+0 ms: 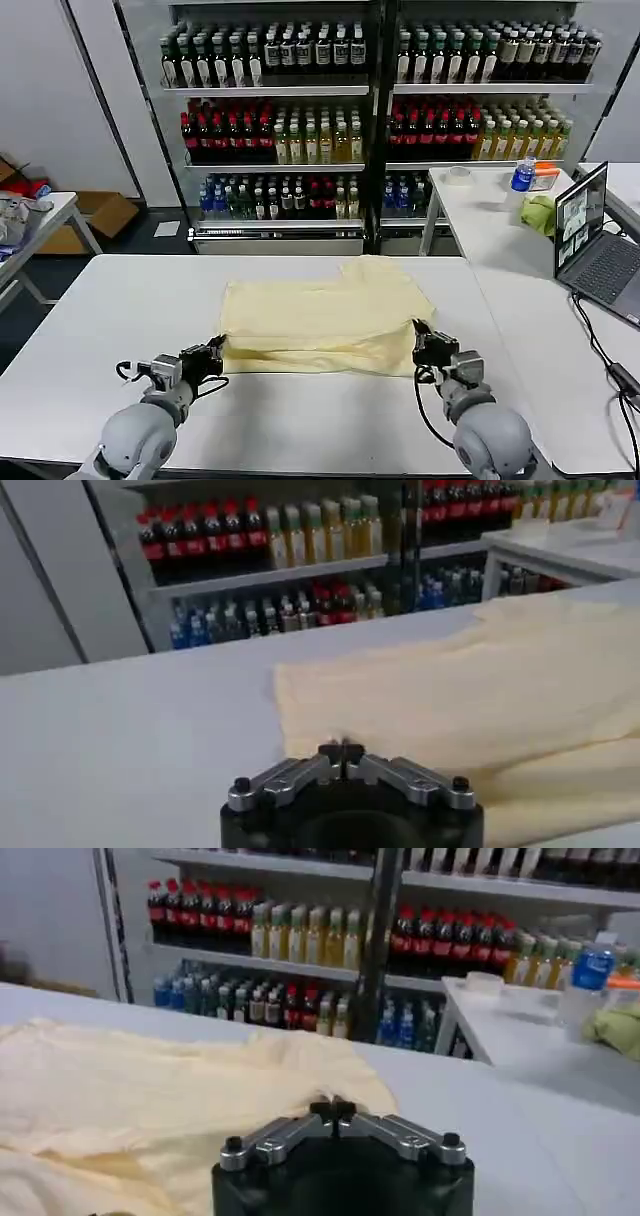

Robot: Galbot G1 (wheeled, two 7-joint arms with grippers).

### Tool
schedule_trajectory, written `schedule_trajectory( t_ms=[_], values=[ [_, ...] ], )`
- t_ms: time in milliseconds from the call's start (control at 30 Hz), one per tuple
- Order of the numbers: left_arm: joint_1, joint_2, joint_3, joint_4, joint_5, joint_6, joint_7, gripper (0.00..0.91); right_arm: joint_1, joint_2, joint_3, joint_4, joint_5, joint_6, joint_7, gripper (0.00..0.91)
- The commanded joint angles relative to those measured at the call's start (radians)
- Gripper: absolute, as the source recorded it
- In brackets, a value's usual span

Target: Fold and organize the clothes.

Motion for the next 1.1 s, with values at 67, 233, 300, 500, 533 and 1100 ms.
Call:
schedule_trajectory(
  t_ms=[67, 233, 300, 500, 533, 1100],
  values=[
    [-0.011, -0.009, 0.009, 0.014, 0.006, 0.002, -0.001, 0.907, 0.053, 0.033, -0.028, -0.087, -0.033, -0.001, -0.002, 0.907],
    [0.037, -0.021, -0.025, -0.02, 0.004, 0.001, -0.003, 0.907, 0.012, 0.034, 0.006, -0.053, -0.039, 0.019, -0.003, 0.907],
    [0.07, -0.023, -0.042, -0.042, 0.004, 0.0, -0.004, 0.907, -0.011, 0.031, 0.025, -0.028, -0.037, 0.022, -0.008, 0.907],
    [0.147, -0.021, -0.068, -0.071, 0.005, -0.003, -0.002, 0.907, -0.089, 0.025, 0.109, 0.032, -0.039, 0.018, -0.017, 0.907],
    [0.151, -0.021, -0.07, -0.068, 0.006, -0.003, -0.003, 0.907, -0.103, 0.026, 0.126, 0.039, -0.038, 0.013, -0.015, 0.907],
    [0.121, -0.034, -0.049, -0.001, 0.013, -0.017, -0.007, 0.403, -0.209, 0.055, 0.198, -0.009, 0.057, -0.021, -0.009, 0.907]
  ],
)
